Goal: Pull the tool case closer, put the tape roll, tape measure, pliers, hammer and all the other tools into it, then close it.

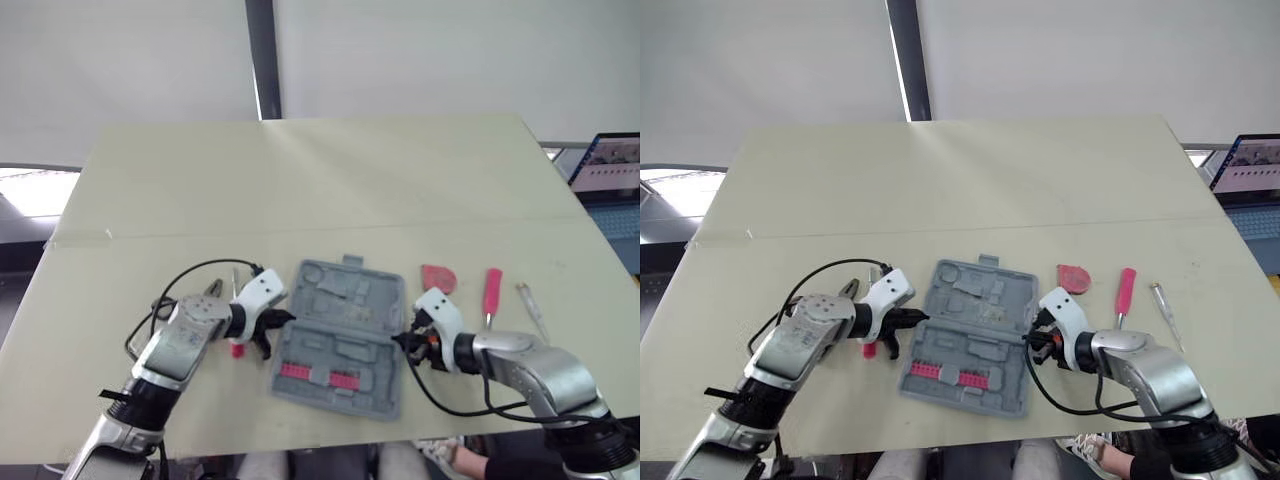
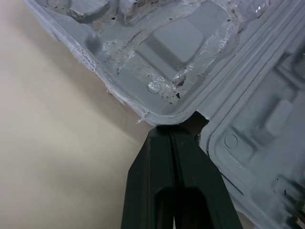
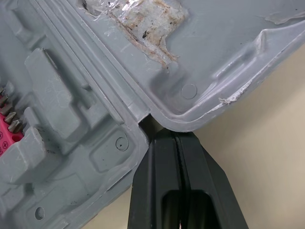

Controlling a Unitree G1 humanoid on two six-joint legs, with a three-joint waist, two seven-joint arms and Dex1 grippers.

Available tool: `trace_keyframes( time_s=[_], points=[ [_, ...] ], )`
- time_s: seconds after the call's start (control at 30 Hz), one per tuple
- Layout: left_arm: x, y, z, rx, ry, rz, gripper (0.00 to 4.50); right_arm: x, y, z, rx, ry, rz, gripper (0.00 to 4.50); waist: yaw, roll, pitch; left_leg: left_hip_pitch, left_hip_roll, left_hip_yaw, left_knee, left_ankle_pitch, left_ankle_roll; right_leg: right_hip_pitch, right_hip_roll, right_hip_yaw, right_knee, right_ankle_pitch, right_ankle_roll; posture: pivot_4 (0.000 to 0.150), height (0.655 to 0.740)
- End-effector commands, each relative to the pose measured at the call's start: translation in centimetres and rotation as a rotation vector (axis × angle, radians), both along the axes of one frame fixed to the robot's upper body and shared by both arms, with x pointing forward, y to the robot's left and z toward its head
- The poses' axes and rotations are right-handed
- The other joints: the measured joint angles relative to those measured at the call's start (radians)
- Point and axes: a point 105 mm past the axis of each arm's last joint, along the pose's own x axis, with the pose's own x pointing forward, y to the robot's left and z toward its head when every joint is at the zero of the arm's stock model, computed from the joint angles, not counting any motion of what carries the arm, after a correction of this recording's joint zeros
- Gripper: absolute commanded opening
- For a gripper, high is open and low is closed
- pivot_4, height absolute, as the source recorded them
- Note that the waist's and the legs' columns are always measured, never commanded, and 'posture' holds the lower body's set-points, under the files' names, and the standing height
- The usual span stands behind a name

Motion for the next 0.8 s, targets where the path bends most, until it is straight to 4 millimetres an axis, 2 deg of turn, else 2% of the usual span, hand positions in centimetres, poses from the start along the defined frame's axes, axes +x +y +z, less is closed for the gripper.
trace_keyframes(
  time_s=[0.03, 0.8],
  points=[
    [-2.2, -1.2, -1.0, -0.018, 0.071, -0.046, 0.05, -0.5, 1.3, 0.9, 0.045, -0.021, 0.084, 0.05, 0.000, 0.000, 0.000, 0.000, 0.000, 0.000, 0.000, 0.000, 0.000, 0.000, 0.000, 0.000, 0.000, 0.000, 0.000, 0.150, 0.7373],
    [-6.3, -2.0, -1.1, -0.052, 0.155, -0.028, 0.05, -3.0, 0.7, 0.9, 0.025, 0.045, 0.139, 0.05, 0.004, 0.000, 0.000, 0.000, 0.000, 0.000, 0.000, 0.000, 0.000, 0.000, 0.000, 0.000, -0.001, 0.000, 0.000, 0.150, 0.7373]
  ],
)
